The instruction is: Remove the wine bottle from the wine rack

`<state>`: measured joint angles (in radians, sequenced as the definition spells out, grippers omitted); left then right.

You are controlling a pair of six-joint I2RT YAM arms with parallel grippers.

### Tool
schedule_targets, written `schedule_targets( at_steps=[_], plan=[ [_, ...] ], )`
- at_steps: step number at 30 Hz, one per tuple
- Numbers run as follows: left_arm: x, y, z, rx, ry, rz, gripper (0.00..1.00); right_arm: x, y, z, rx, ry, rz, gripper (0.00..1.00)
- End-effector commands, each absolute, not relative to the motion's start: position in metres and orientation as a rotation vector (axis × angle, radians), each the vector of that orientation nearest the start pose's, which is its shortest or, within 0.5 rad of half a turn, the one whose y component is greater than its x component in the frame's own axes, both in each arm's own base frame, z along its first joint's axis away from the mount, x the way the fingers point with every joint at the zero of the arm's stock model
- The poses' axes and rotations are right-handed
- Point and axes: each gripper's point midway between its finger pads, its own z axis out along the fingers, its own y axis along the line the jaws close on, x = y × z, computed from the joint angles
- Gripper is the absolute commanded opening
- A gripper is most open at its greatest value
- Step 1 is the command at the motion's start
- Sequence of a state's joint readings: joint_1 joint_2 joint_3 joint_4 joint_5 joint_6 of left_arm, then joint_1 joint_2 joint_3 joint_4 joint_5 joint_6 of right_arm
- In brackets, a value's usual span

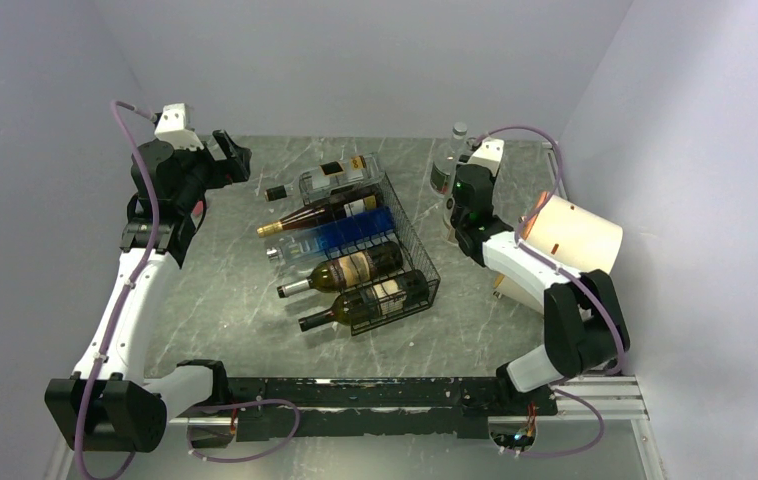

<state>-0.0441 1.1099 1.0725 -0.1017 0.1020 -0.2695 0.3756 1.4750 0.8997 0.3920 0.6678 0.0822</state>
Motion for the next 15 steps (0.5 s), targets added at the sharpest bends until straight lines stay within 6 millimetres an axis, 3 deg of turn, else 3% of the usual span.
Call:
schedule_targets(
  at_steps=[1,10,12,15],
  plan=[
    [0.388,-0.053,0.336,-0.092,1.691,-0.348,0.99,0.458,0.056,0.271,0.348,1.492,-0.181,0.0],
    [0.389,-0.053,0.334,-0.094,1.696,-0.348,0.99,0.457,0.056,0.266,0.354,1.521,-0.186,0.01],
    [0.39,-0.054,0.334,-0.091,1.698,-0.354,0.99,0.455,0.055,0.264,0.352,1.532,-0.184,0.12],
    [0.39,-0.057,0.333,-0.087,1.701,-0.369,0.99,0.451,0.059,0.264,0.324,1.551,-0.166,0.38]
  ],
)
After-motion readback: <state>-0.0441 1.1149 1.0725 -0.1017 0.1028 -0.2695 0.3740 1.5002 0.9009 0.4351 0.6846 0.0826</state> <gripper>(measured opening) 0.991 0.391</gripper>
